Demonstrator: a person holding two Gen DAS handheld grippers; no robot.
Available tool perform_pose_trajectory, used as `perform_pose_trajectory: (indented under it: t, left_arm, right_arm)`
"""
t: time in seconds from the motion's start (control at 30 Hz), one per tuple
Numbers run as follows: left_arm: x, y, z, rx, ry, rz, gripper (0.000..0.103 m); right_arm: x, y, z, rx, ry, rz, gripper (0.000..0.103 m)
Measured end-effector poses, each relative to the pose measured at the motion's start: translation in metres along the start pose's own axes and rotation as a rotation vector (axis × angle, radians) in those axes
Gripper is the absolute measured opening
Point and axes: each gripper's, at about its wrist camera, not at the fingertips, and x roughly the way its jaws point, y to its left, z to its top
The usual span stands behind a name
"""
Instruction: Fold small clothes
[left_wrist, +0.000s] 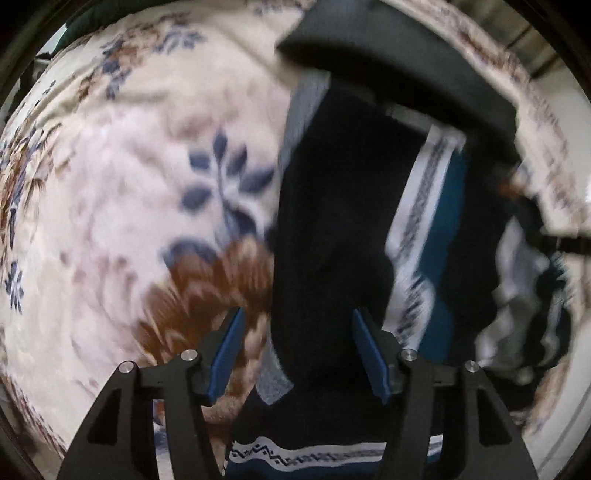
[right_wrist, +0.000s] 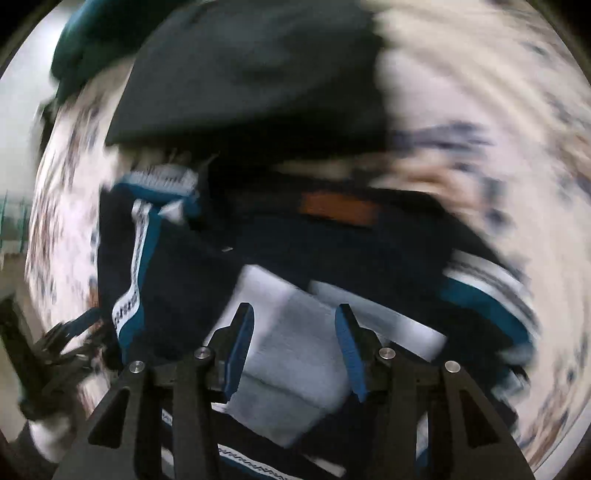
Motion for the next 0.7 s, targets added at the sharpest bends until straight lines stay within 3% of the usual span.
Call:
perform_pose_trajectory:
  t: [0.07, 0.1, 0.17, 0.23, 0.33, 0.4, 0.43, 0.47, 0.5, 0.53, 0.57, 0.7]
  left_arm:
    - [0.015, -0.001, -0.008, 0.027, 0.01, 0.044, 0.06]
    - [0.017, 0.0, -0.01, 0.033, -0.002, 0.039, 0.061]
    - [0.016, 0.003, -0.011, 0.039, -0.009, 0.03, 0.061]
    - [0.011, 0.003, -0.011, 0.048, -0.009, 0.026, 0.061]
    - [-0.01, 0.007, -0.007, 0.046, -0.049, -0.013, 0.059]
    - [-0.033, 0.008, -0.006, 0.053, -0.108, -0.057, 0.059]
    - [-0.049, 0.008, -0.004, 0.06, -0.153, -0.071, 0.059]
    - [-0.061, 0.007, -0.003, 0.066, -0.187, -0.081, 0.064]
    - [-0.073, 0.006, -0.002, 0.072, -0.219, -0.086, 0.072]
    - [-0.083, 0.001, 0.002, 0.082, -0.238, -0.089, 0.093]
    - [-0.09, -0.003, 0.007, 0.093, -0.247, -0.087, 0.103]
    - [-0.11, -0.04, 0.005, 0.157, -0.278, -0.027, 0.103]
  right_arm:
    - [0.021, 0.013, 0.012, -0.084, 0.036, -0.092, 0.047]
    - [0.027, 0.016, 0.016, -0.11, 0.022, -0.18, 0.047]
    - [0.035, 0.009, 0.026, -0.086, 0.004, -0.275, 0.047]
    - [0.032, 0.0, 0.031, -0.033, -0.005, -0.286, 0.047]
    - [0.004, -0.015, 0.02, 0.081, -0.03, -0.18, 0.048]
    - [-0.033, -0.025, -0.003, 0.145, -0.075, -0.108, 0.051]
    - [-0.047, -0.03, -0.014, 0.166, -0.09, -0.092, 0.057]
    - [-0.071, -0.038, -0.036, 0.205, -0.117, -0.072, 0.06]
    - [-0.087, -0.045, -0.053, 0.235, -0.131, -0.055, 0.06]
    - [-0.105, -0.056, -0.074, 0.273, -0.138, -0.034, 0.061]
    - [-0.12, -0.065, -0.092, 0.307, -0.14, -0.024, 0.061]
    - [-0.172, -0.12, -0.197, 0.436, -0.132, -0.031, 0.065]
